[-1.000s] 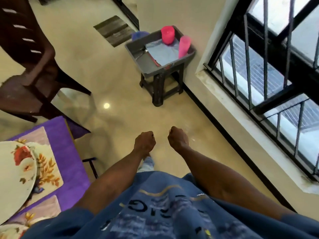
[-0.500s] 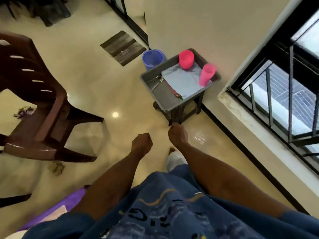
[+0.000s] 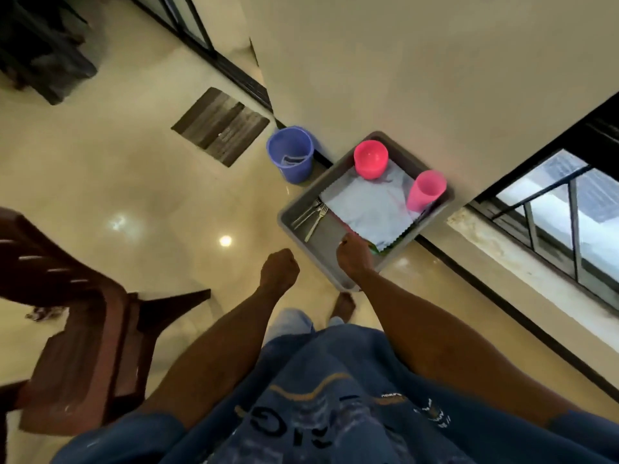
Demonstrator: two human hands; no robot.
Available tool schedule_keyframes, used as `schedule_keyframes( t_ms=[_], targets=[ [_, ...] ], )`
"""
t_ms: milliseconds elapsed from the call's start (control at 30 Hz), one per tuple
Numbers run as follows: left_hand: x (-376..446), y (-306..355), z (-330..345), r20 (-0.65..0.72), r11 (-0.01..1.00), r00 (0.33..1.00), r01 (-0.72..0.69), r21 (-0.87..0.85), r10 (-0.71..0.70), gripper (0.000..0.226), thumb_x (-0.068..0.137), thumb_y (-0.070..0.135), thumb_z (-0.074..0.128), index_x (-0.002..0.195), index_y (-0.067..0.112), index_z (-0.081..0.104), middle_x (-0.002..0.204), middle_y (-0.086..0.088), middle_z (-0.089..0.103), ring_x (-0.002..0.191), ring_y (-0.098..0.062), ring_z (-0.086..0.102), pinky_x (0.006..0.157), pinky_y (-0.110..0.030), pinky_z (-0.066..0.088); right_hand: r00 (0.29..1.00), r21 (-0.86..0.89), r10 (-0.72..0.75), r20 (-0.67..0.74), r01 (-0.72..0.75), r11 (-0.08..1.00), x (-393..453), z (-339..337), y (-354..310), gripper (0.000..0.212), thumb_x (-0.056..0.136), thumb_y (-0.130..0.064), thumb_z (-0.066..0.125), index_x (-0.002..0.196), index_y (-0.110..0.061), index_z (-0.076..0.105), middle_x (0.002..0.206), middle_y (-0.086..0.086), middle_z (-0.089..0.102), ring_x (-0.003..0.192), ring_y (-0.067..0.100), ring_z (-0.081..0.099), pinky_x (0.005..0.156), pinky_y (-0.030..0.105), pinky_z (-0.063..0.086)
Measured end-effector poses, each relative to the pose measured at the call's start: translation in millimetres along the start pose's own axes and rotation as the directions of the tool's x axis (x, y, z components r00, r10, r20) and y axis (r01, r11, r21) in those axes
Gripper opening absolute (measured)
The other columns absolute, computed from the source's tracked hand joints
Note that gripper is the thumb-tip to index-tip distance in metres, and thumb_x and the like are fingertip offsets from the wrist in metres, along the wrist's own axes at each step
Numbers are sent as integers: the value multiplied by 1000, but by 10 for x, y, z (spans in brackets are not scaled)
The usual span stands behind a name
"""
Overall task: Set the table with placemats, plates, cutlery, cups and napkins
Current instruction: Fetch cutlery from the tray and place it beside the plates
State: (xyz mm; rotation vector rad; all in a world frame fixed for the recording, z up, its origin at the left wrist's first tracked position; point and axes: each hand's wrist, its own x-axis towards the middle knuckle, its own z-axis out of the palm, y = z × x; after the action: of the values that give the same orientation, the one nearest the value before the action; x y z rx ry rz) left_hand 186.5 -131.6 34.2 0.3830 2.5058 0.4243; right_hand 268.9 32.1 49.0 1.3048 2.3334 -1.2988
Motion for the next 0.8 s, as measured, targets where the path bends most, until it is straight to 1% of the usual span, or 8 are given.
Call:
schedule_keyframes(
  t_ms=[133, 233, 333, 433, 500, 600, 700, 800],
  targets=[
    [572, 169, -200, 105, 999, 994, -39, -27, 42, 22, 91, 14, 51, 106, 5, 64, 116, -15, 65, 109, -34, 59, 85, -36, 46, 991, 59, 136, -16, -135, 989, 238, 77, -69, 18, 89, -4, 46, 99, -3, 61, 107, 18, 64, 100, 33, 61, 74, 31, 41],
    [958, 254, -247, 209, 997, 975, -76, -15, 78, 19, 90, 12, 52, 104, 2, 61, 115, -18, 65, 109, -35, 59, 78, -31, 41, 971, 96, 235, -52, -230, 969, 354, 186, -85, 20, 88, -2, 45, 96, 0, 64, 105, 19, 66, 98, 34, 62, 73, 30, 43],
    [1302, 331, -256, 338, 993, 936, -110, 30, 93, 20, 90, 11, 53, 108, 3, 59, 114, -17, 63, 108, -34, 59, 76, -29, 39, 927, 155, 365, -90, -349, 924, 435, 274, -143, 24, 88, -5, 44, 99, -4, 65, 107, 16, 67, 98, 33, 63, 74, 28, 43],
    [1604, 310, -214, 426, 982, 896, -173, 79, 124, 29, 89, 9, 55, 117, 0, 57, 119, -17, 62, 113, -34, 58, 84, -34, 44, 877, 202, 466, -116, -438, 876, 544, 426, -234, 26, 89, -5, 43, 103, -6, 65, 109, 14, 68, 97, 32, 63, 72, 26, 39],
    [1812, 316, -128, 458, 971, 879, -205, 118, 130, 31, 89, 8, 56, 118, -2, 57, 120, -19, 62, 114, -35, 59, 87, -34, 46, 855, 210, 503, -130, -472, 856, 656, 540, -286, 29, 90, -5, 43, 108, -6, 65, 109, 15, 68, 99, 33, 63, 72, 27, 39],
    [1994, 340, -13, 478, 970, 872, -199, 140, 110, 39, 89, 10, 57, 126, -1, 53, 123, -21, 62, 116, -38, 58, 89, -35, 47, 836, 225, 529, -144, -493, 840, 800, 711, -333, 30, 90, -7, 44, 112, -8, 65, 110, 16, 68, 99, 34, 63, 77, 31, 47],
    [2152, 389, 140, 480, 963, 870, -215, 163, 113, 48, 92, 15, 59, 136, 0, 46, 128, -22, 59, 118, -39, 56, 90, -38, 46, 827, 252, 546, -133, -504, 826, 961, 879, -302, 26, 90, -8, 45, 107, -8, 65, 103, 15, 68, 93, 33, 64, 77, 33, 50],
    [2364, 391, 353, 490, 930, 860, -286, 230, 143, 47, 96, 30, 56, 136, 7, 47, 132, -24, 52, 120, -41, 53, 95, -44, 46, 818, 276, 565, -109, -521, 808, 1096, 1000, -201, 25, 87, -6, 45, 101, -8, 65, 99, 17, 68, 90, 35, 63, 73, 35, 51]
  ],
)
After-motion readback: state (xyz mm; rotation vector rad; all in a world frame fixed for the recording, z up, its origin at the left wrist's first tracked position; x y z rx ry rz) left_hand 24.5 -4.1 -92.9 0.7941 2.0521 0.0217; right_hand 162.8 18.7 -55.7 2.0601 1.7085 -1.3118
